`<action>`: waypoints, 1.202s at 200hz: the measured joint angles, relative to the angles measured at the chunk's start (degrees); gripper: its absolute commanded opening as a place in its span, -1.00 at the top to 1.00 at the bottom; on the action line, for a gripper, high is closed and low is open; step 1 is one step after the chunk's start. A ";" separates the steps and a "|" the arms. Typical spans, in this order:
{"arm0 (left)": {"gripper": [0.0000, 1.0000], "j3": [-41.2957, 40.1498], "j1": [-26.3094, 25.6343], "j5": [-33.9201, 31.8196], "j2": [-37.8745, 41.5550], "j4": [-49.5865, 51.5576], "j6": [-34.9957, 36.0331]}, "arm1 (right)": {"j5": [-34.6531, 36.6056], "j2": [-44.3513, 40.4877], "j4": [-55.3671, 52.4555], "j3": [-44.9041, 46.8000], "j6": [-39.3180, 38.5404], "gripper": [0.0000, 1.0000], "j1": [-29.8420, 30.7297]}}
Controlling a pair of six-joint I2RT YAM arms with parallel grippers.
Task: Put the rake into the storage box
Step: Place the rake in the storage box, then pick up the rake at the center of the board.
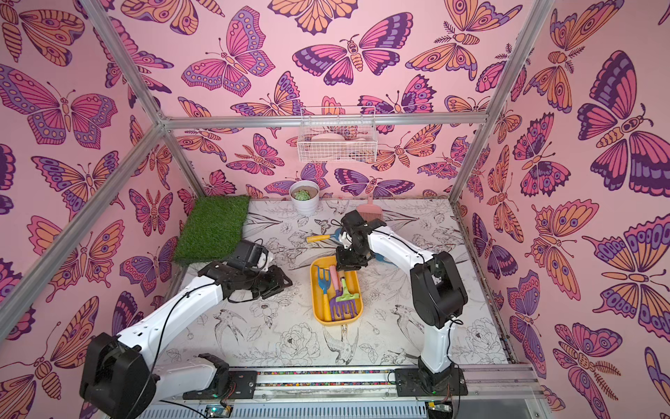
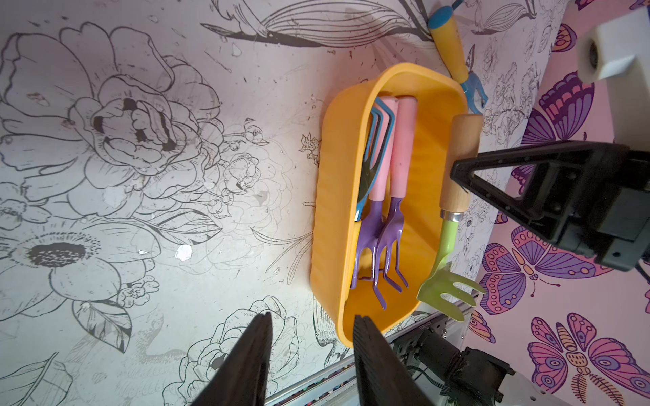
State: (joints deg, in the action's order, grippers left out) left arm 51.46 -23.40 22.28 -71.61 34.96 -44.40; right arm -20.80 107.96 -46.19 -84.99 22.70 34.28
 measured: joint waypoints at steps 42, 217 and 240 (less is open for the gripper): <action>0.12 0.00 0.00 0.00 -0.44 -0.02 0.02 | 0.11 -1.51 0.57 0.42 1.11 -0.09 0.00; 0.12 0.02 0.00 0.04 -0.48 0.00 0.46 | 24.06 0.74 -8.74 -14.12 -6.29 0.11 -3.67; 0.12 0.02 0.00 0.04 -0.44 0.02 0.46 | 24.74 3.98 -9.11 -14.12 -8.26 0.03 -5.64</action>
State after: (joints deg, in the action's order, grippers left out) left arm 51.48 -23.40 22.33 -72.05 34.98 -43.94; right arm 3.95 111.94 -55.31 -99.11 14.44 28.64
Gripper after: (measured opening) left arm 0.440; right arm 0.467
